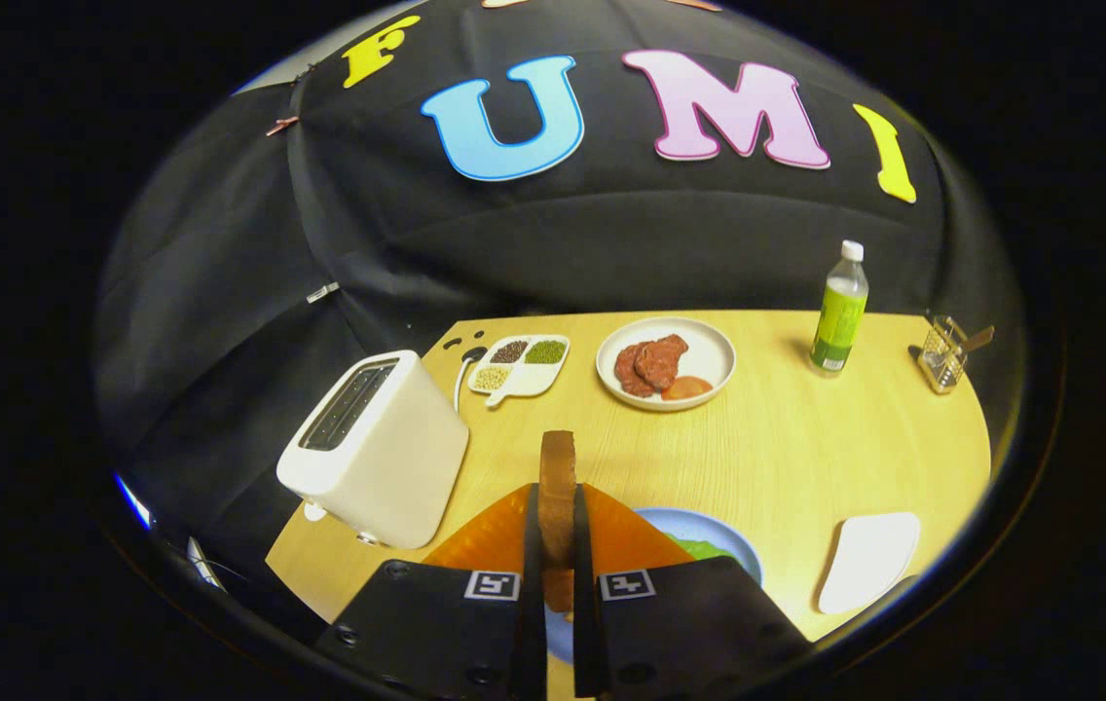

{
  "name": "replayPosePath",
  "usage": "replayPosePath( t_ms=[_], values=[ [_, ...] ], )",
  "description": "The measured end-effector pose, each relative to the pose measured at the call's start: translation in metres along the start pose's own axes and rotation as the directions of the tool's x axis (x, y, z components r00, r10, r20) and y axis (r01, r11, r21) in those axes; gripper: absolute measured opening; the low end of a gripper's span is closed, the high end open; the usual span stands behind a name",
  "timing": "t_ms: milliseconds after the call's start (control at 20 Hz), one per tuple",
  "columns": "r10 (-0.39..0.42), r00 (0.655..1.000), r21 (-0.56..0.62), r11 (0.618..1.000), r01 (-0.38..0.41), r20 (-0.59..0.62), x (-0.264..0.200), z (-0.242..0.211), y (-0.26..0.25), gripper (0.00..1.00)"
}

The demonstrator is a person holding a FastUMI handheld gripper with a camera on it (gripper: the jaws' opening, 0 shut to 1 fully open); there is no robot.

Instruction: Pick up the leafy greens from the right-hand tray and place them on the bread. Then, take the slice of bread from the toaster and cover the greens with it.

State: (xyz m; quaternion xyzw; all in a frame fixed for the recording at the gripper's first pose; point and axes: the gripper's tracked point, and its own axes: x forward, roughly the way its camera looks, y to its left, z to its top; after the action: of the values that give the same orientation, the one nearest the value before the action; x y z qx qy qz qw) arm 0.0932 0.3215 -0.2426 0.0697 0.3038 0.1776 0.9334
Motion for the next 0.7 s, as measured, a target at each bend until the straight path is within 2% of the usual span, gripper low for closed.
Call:
replayPosePath(
  t_ms=[200,350,700],
  values=[
    [-0.034,0.999,0.010,0.999,0.034,-0.026,0.008,-0.020,-0.021,0.15],
    [-0.031,0.999,0.079,0.996,0.033,-0.020,0.005,-0.025,-0.032,0.15],
    [-0.103,0.993,0.121,0.987,0.110,-0.063,-0.010,-0.051,-0.070,0.15]
  ],
)
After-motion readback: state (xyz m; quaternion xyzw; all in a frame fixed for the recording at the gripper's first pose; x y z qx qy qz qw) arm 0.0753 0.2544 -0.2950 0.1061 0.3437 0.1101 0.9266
